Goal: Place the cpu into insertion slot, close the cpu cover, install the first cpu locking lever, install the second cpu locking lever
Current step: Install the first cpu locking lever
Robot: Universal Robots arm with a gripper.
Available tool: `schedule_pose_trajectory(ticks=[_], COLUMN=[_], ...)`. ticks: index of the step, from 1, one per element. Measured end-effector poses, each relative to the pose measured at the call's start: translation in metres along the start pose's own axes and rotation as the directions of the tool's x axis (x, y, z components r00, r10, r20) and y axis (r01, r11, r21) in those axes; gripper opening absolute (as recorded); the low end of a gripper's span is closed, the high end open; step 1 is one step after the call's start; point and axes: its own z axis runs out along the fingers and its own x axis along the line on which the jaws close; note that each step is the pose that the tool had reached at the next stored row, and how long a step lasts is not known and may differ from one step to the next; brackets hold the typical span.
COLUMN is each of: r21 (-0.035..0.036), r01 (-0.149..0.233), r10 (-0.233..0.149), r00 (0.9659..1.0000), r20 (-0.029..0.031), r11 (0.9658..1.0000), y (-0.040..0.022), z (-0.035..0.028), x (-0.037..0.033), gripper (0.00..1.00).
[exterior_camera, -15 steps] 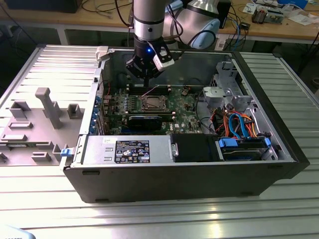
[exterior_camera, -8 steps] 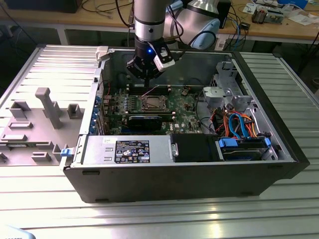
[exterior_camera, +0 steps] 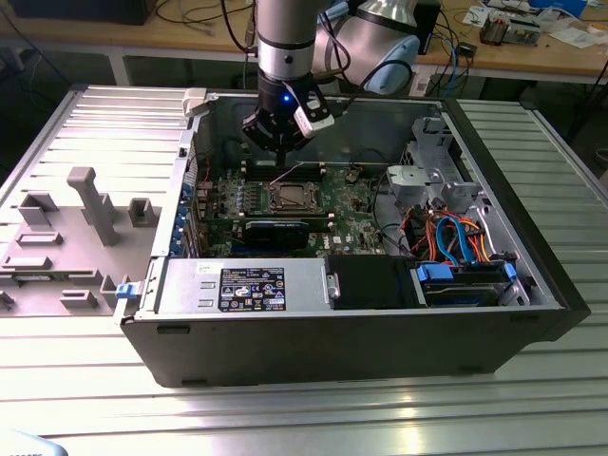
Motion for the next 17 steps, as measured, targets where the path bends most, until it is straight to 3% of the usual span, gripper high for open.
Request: schedule_pose_trajectory(ticks=[17], r21=[0.0002], r01=[0.0], r10=[0.0], r00=[1.0], r20=[0.0001], r11=[1.0], y=[0.0001], z=[0.0033], x=[-0.0021], gripper=[0.11])
